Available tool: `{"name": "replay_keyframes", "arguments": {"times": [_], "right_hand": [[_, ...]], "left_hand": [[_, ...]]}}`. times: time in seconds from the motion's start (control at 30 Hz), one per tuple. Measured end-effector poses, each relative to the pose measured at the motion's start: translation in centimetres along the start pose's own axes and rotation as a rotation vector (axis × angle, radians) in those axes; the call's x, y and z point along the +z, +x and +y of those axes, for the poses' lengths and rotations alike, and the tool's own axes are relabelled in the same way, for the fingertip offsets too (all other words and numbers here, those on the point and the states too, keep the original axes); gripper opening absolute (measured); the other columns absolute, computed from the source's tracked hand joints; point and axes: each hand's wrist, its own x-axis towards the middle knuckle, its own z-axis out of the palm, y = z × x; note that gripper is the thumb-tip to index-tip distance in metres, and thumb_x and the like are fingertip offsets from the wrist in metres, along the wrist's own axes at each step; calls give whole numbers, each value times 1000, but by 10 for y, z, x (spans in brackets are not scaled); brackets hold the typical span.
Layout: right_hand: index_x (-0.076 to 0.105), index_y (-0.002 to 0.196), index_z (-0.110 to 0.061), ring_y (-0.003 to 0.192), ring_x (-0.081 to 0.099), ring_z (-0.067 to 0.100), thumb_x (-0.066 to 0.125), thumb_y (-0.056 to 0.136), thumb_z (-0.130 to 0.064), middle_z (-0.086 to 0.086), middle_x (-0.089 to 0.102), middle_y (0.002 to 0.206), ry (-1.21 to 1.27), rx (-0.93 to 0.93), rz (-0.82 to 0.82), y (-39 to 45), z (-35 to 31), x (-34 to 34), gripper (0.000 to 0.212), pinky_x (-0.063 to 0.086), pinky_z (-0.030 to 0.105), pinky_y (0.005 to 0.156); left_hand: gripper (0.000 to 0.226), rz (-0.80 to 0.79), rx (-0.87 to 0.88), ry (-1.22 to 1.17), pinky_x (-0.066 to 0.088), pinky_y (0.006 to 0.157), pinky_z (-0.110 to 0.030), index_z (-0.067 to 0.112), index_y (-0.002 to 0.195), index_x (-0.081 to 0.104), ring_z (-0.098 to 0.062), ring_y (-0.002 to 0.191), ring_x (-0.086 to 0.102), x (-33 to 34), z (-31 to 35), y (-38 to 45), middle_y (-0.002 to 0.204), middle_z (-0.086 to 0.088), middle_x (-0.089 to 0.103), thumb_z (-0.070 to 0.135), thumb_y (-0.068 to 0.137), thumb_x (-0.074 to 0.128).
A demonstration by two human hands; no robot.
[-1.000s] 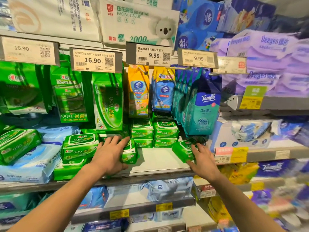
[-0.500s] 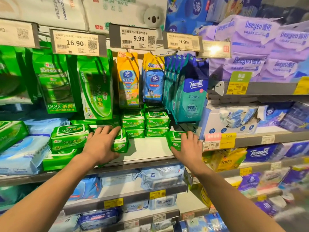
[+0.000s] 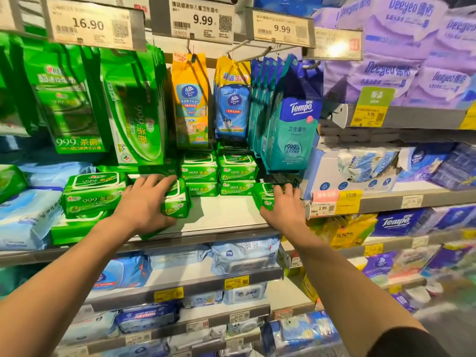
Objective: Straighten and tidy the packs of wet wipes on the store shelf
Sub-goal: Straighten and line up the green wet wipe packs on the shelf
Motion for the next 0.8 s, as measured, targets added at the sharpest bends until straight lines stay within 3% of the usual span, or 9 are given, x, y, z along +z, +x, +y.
{"name": "replay_keyframes", "arguments": {"times": [0.17,0.23,0.3,0.37,0.47,0.57,0.67,0.8], "right_hand": [[27,147,-14,141,18,36,58,86,-52,12,28,151,-66,-12,-66,-7,1,1,79,33,50,107],[26,148,-9,143,16,35,55,88,-51,13,27,152,-80,-14,-22,-20,-8,2,79,32,50,109],[37,141,-7,138,26,34,54,86,-48,14,36,145,-45,-128,89,-35,-25,2,71,37,48,105],[44,135,-8,128,36,31,56,84,-47,11,43,136,142,-357,168,-47,-55,-2,65,40,45,100],[39,142,-11,131,34,25,66,81,-45,6,36,143,407,-624,39,-52,-115,-21,75,38,42,107],[28,149,-18,141,21,26,74,76,-44,4,23,154,319,-768,-107,-47,-171,-39,90,34,47,111],[20,150,-18,143,19,27,76,76,-41,4,19,156,140,-788,-193,-42,-204,-46,96,34,56,109],[22,141,-17,141,21,31,76,77,-25,4,25,150,24,-730,-331,-34,-220,-41,84,30,69,103]], "left_hand": [[125,-24,-21,-78,35,109,-44,15,150,27,-36,128,37,-3,-3,-2,142,-15,40,52,48,89],[124,-19,-20,-109,32,110,-42,11,148,31,-36,128,37,-5,-8,-6,141,-17,41,51,47,90],[120,3,-34,-132,30,111,-40,10,147,33,-35,130,34,-8,-12,-10,142,-16,40,48,49,90],[117,36,-64,-150,27,113,-39,10,148,31,-34,132,31,-12,-16,-17,144,-17,37,45,54,90],[115,46,-97,-87,29,111,-41,13,149,27,-33,128,31,-19,-23,-33,141,-14,38,48,57,86],[114,31,-140,-51,34,105,-42,13,148,29,-33,120,35,-21,-31,-50,134,-13,42,50,57,85],[109,61,-170,-82,38,101,-43,11,144,37,-36,114,42,-17,-40,-64,128,-15,46,51,54,84],[112,55,-228,-200,38,105,-43,8,144,35,-36,118,43,-8,-43,-78,128,-15,44,52,54,86]]}}
